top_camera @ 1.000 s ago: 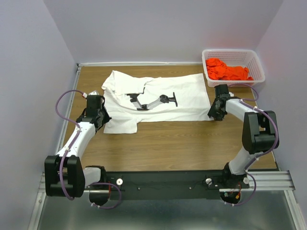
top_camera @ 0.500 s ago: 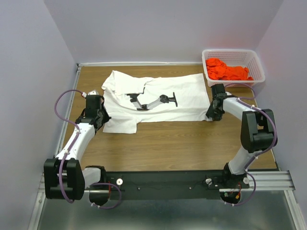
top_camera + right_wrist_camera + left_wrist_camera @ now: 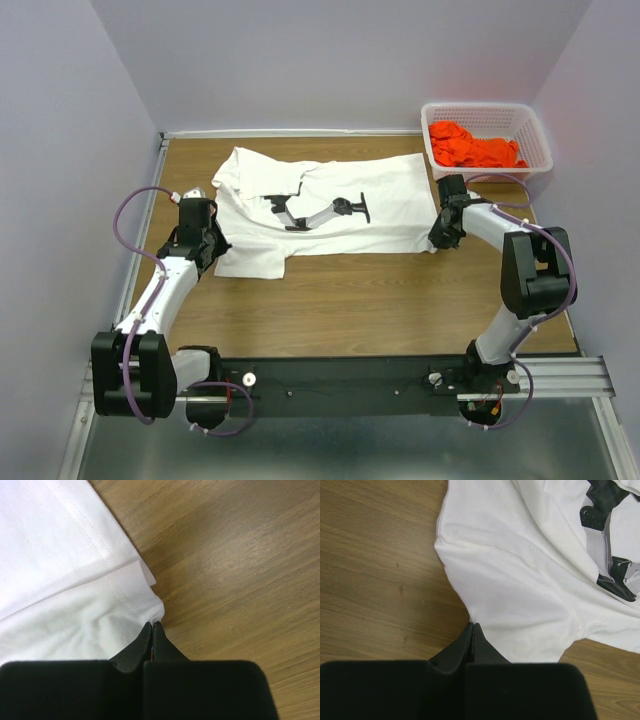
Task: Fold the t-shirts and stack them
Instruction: Flatten the tshirt out
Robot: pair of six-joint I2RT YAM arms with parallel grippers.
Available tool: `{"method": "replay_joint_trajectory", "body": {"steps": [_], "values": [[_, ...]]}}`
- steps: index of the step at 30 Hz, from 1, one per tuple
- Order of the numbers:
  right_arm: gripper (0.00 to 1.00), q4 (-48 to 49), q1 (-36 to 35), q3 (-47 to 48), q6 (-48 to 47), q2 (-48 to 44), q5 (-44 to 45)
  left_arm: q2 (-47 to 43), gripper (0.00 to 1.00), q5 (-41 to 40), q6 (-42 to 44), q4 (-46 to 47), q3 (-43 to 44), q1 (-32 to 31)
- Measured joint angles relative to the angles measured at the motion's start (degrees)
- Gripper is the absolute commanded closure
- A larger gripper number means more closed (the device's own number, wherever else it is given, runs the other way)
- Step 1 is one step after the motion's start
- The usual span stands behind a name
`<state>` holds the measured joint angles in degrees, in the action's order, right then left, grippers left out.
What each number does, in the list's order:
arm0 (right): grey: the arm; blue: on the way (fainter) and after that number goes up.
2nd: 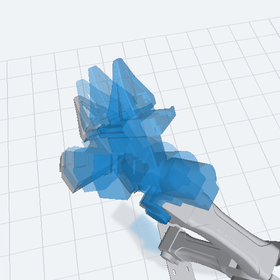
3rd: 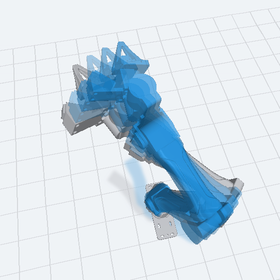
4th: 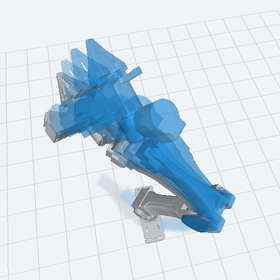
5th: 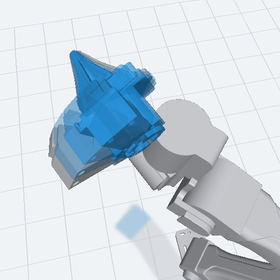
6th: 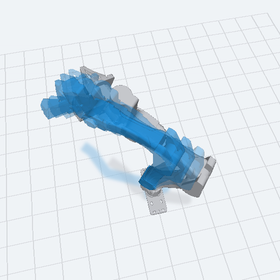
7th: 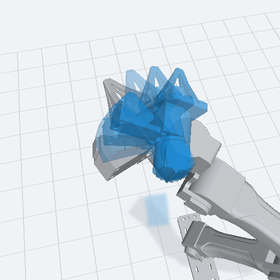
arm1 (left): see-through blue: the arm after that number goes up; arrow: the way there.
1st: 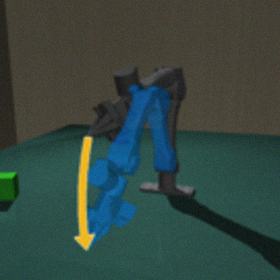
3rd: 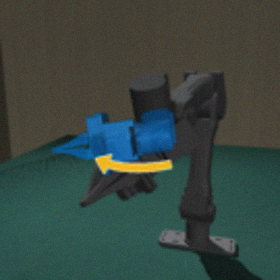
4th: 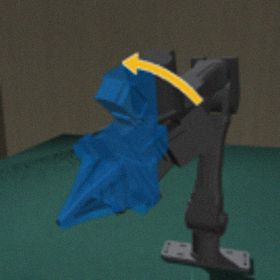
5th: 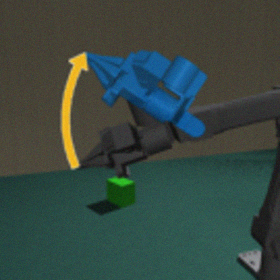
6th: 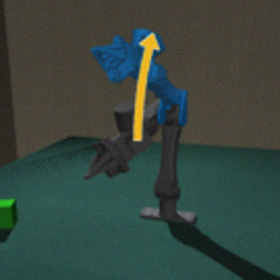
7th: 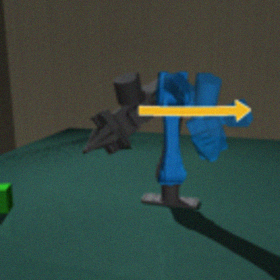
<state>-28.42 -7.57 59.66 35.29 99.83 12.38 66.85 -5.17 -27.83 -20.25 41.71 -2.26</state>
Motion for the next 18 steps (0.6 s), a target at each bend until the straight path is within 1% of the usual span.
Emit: {"method": "replay_joint_trajectory", "body": {"steps": [3,6,9,15,18], "values": [[0.99,-0.5,0.0,0.1,-0.3,-0.3,0.0,-0.1,1.0,0.0,0.0,-0.8,0.7,0.0],[1.0,-3.9,0.0,0.8,-0.9,-0.7,0.0,-0.1,1.0,-0.1,0.0,-1.6,3.0,0.0],[1.0,-7.3,0.0,3.2,-1.9,-1.3,0.1,0.0,1.0,-0.4,-0.1,-2.8,7.8,0.1],[1.0,-11.6,0.0,18.1,-5.0,-4.8,0.3,2.2,1.0,-3.5,-0.7,-4.2,23.9,1.2],[1.0,-11.9,0.0,28.1,-7.4,-9.2,0.2,2.3,1.0,-6.9,-0.9,-5.9,31.8,1.2]]}}
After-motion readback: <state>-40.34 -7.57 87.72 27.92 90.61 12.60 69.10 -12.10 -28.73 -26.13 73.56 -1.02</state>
